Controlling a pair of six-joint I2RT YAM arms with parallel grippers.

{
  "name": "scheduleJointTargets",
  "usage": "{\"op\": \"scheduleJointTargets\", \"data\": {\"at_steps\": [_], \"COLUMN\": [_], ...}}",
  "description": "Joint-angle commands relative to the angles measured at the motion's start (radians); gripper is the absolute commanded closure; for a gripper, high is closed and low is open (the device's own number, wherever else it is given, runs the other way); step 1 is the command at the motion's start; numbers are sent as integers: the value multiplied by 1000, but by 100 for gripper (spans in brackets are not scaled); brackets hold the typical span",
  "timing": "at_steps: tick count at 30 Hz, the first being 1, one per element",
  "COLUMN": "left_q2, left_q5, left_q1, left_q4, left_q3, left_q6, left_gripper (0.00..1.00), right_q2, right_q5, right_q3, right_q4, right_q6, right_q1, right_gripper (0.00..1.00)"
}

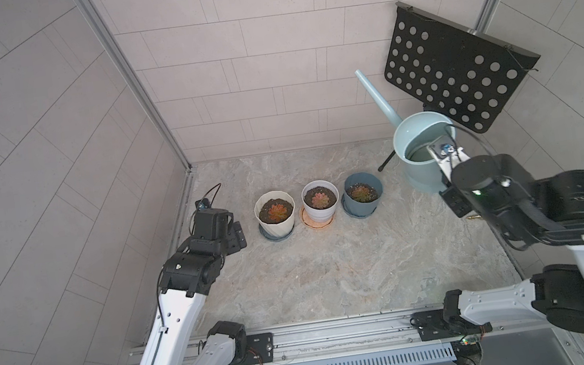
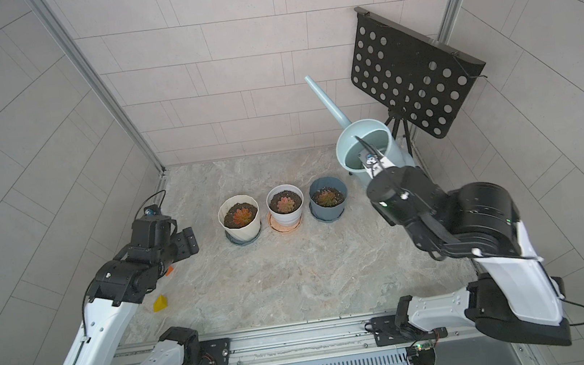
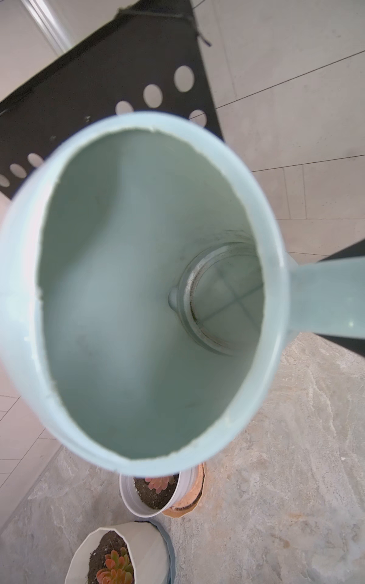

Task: Water the succulent around the soil edge
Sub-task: Water the soil of the potted plant with water.

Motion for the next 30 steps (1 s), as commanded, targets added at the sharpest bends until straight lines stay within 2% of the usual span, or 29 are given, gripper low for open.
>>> {"op": "scheduleJointTargets", "data": {"at_steps": [1,4,6,15,19,26,30], "left_q2": [14,30,35,57,69,81,82], "left_q5": [0,-1,-2,0,-12,-11,-10], "left_q1": [-5,-4,-4,-4,-2,-3,-3], "left_q4": [25,30,42,81,87,109,123], "left_q3": [31,29,23,-13,-17,-36,-51], "left_q6": [25,33,36,36,45,55,55], "left_gripper": [10,10,10,10,10,10,10], "right_q2": [-94,-139,-156,-164,-225,-315,-339], "right_q5": [-21,-91,-140,-143,-145,-137,-143], "right_q3": [-60,-150,-210,-363,-422,-539,-593], "right_q4": [-180,-185,-182,-183,-185,-185,-183], "right_q6": [-61,-139,-182,-313,-356,-458,-474], "right_q1": [-67,-164,-184,-183,-193,-296,-302], "right_gripper": [100,100,100,100,100,100,100]}}
